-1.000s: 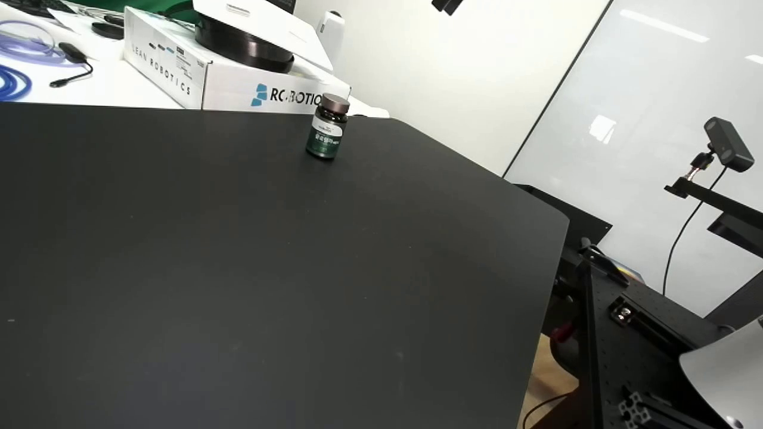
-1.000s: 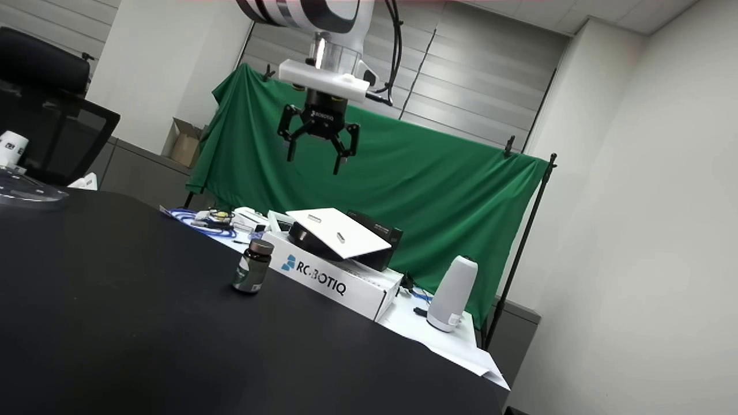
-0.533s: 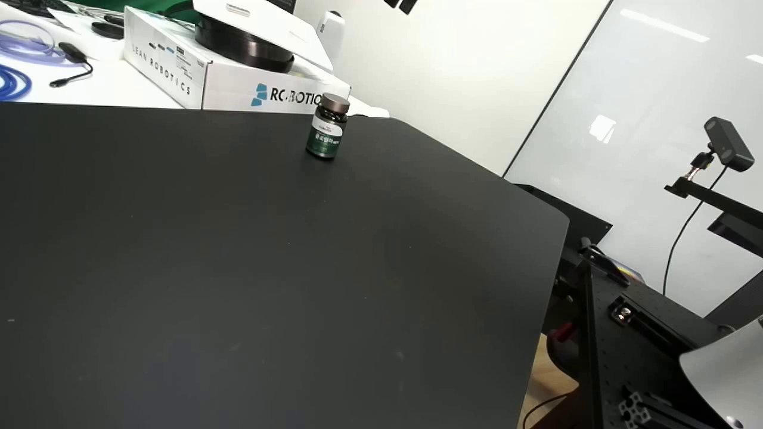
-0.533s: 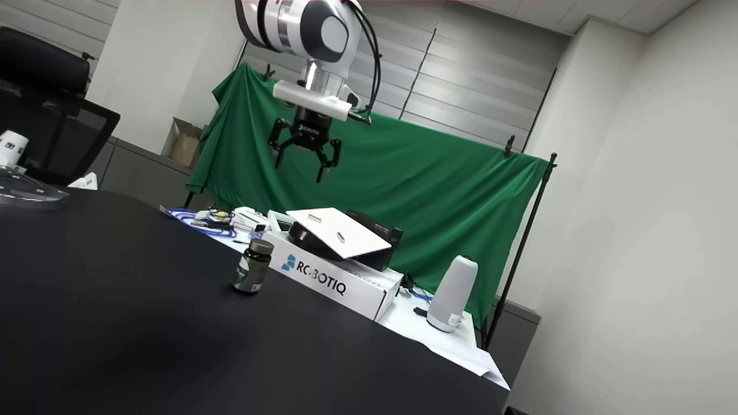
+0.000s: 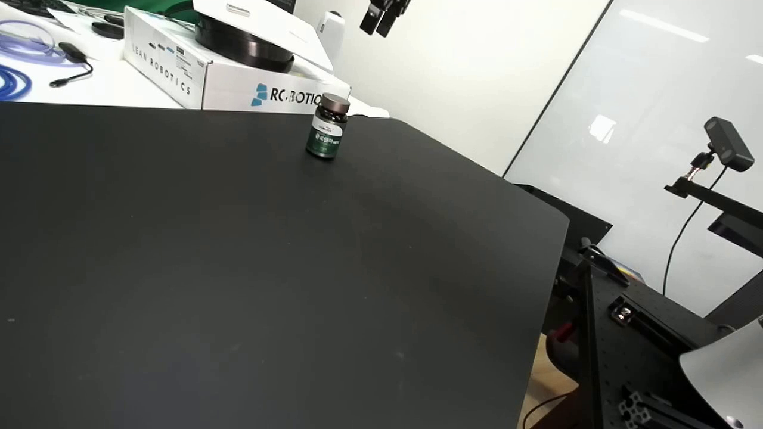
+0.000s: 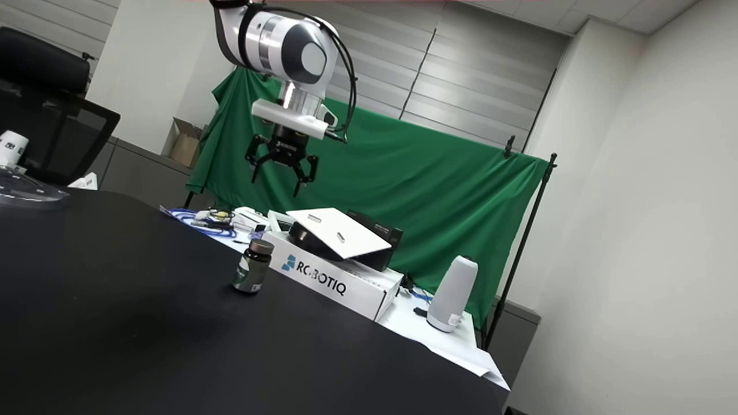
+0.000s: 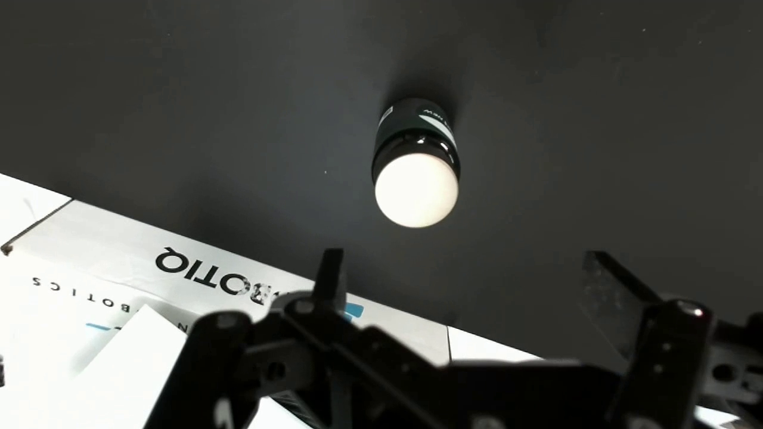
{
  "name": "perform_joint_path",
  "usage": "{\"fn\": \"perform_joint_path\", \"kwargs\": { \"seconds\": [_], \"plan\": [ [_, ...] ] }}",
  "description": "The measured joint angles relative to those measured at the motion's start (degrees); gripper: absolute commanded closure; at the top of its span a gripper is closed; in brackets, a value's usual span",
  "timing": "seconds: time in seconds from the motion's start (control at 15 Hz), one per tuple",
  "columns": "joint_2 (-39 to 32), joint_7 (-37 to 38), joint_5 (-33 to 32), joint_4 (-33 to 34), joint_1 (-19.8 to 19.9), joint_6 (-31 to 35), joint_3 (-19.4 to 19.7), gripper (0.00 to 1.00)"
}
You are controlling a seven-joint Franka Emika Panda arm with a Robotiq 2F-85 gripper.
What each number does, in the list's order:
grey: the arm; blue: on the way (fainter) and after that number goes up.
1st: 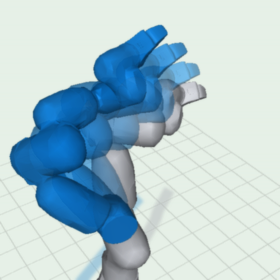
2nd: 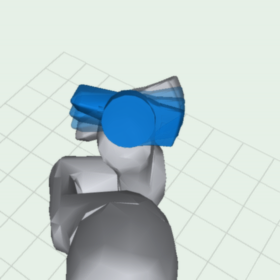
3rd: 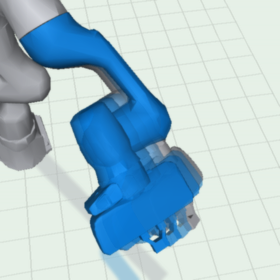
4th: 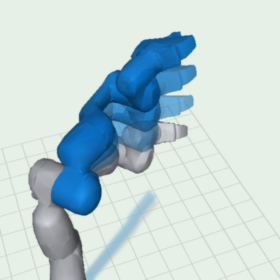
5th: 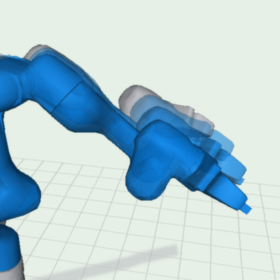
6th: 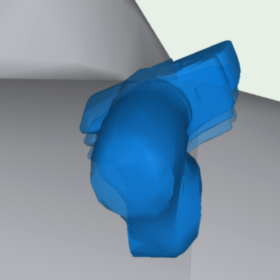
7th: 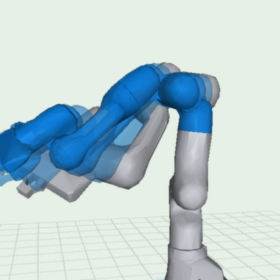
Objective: Move the bottle slightly down on the table
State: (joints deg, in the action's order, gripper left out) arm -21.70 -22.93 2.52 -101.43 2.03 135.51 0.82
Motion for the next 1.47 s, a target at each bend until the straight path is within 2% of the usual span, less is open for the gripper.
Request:
{"fn": "perform_joint_path", "kwargs": {
  "seconds": [0.67, 1.47],
  "plan": [
    [-5.27, -0.20, -1.87, 0.45, 1.56, 6.17, -0.48, 0.00],
    [-6.70, -0.05, -2.49, 0.62, 1.73, 7.78, -1.14, 0.00]
  ]
}}
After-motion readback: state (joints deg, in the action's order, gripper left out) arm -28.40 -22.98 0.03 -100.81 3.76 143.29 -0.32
